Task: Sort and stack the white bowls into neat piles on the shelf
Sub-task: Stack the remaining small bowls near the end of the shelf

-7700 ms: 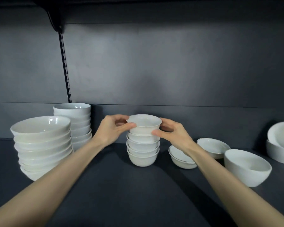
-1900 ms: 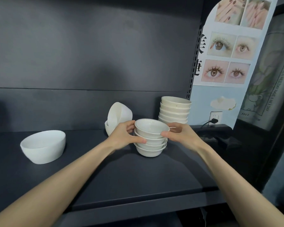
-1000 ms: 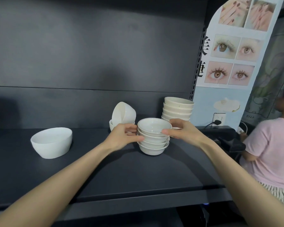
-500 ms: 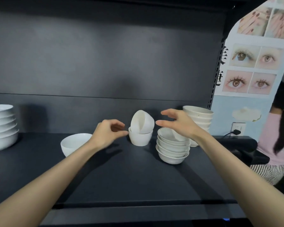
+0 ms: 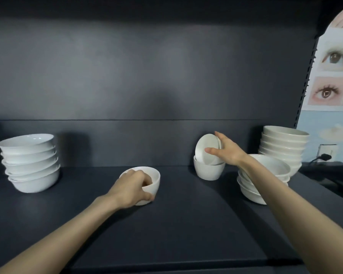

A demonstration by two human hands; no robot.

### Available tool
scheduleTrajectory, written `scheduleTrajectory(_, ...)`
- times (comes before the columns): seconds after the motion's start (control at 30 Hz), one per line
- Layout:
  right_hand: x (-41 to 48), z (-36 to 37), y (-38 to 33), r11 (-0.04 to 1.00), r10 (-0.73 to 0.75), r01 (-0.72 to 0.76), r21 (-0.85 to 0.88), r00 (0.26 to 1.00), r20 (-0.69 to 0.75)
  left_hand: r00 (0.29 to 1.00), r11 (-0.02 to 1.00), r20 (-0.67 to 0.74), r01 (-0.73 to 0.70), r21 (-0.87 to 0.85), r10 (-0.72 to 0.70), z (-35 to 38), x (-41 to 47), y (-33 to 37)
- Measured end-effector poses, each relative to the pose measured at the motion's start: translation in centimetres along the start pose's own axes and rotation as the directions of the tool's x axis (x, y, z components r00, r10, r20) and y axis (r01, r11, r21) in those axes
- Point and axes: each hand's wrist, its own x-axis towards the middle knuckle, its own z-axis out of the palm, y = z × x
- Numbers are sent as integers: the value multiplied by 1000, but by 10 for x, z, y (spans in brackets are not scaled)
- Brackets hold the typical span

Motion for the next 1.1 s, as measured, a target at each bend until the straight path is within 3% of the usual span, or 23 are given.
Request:
scheduleTrajectory(0.1,4,5,3,998,61,-59,35,998,-33,993,994,-39,-108,16,109,3,5,-4)
scheduleTrajectory(0.33,10,9,2,986,138,-144,-79,987,-78,960,933,-167,-261,-249,224,-3,45,-11)
scheduleTrajectory(0.47,12,10,5,981,155,-164,-101,984,-93,918,879,-273,-367,-304,289,-5,69,-4)
scheduleTrajectory(0.57,15,13,8,983,168,-175,-58,981,-99,890,856,-349,-406,-320,291,-1,77,4)
scheduleTrajectory(0.73,19,25,14,982,187,-183,43,977,-100,880,816,-356,-441,-374,313,3,93,1)
scheduleTrajectory(1.1,10,45,7,991,136,-132,39,981,-140,818,739,-466,-536,-408,336,-11,118,11)
